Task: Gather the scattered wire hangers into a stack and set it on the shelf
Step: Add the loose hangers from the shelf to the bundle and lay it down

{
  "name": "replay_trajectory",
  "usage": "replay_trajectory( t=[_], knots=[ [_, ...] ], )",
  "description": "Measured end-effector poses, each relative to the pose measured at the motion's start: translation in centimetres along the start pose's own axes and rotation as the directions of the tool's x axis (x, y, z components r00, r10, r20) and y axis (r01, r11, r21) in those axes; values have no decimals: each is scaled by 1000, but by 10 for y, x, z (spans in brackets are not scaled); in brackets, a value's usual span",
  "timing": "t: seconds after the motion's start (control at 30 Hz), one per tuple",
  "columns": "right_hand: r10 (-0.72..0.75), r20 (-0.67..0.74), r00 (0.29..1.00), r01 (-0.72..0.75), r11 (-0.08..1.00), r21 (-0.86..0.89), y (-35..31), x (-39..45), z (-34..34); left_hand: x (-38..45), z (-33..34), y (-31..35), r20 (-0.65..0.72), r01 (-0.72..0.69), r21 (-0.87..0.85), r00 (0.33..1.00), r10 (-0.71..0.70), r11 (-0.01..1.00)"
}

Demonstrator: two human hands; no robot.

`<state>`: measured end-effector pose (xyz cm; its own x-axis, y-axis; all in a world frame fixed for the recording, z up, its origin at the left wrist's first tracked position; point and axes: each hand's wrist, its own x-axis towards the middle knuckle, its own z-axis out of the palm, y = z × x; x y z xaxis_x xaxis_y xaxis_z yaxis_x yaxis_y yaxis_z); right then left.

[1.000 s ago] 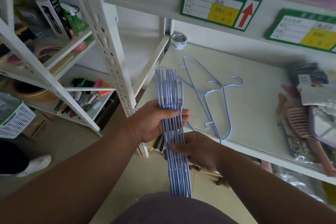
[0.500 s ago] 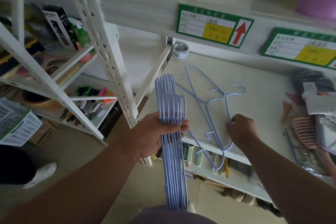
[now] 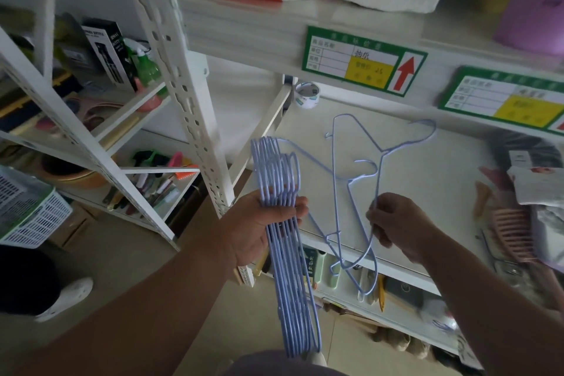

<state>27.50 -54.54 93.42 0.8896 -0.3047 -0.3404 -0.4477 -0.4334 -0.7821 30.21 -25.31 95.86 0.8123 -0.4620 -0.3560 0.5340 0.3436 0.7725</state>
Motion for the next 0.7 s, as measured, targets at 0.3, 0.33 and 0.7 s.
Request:
replay_trajectory(
  t=[0.3, 0.33, 0.7],
  knots=[
    [-135, 349, 927, 189, 974, -126, -58, -91, 25, -2, 6, 0, -11, -14, -48, 1000, 14, 999],
    [-136, 366, 921, 200, 969, -144, -60, -98, 29, -3, 7, 1, -11, -25, -57, 1000, 24, 998],
    [-151, 417, 896, 303, 895, -328, -34, -109, 64, -1, 1, -1, 8, -65, -44, 998, 65, 997]
  ],
)
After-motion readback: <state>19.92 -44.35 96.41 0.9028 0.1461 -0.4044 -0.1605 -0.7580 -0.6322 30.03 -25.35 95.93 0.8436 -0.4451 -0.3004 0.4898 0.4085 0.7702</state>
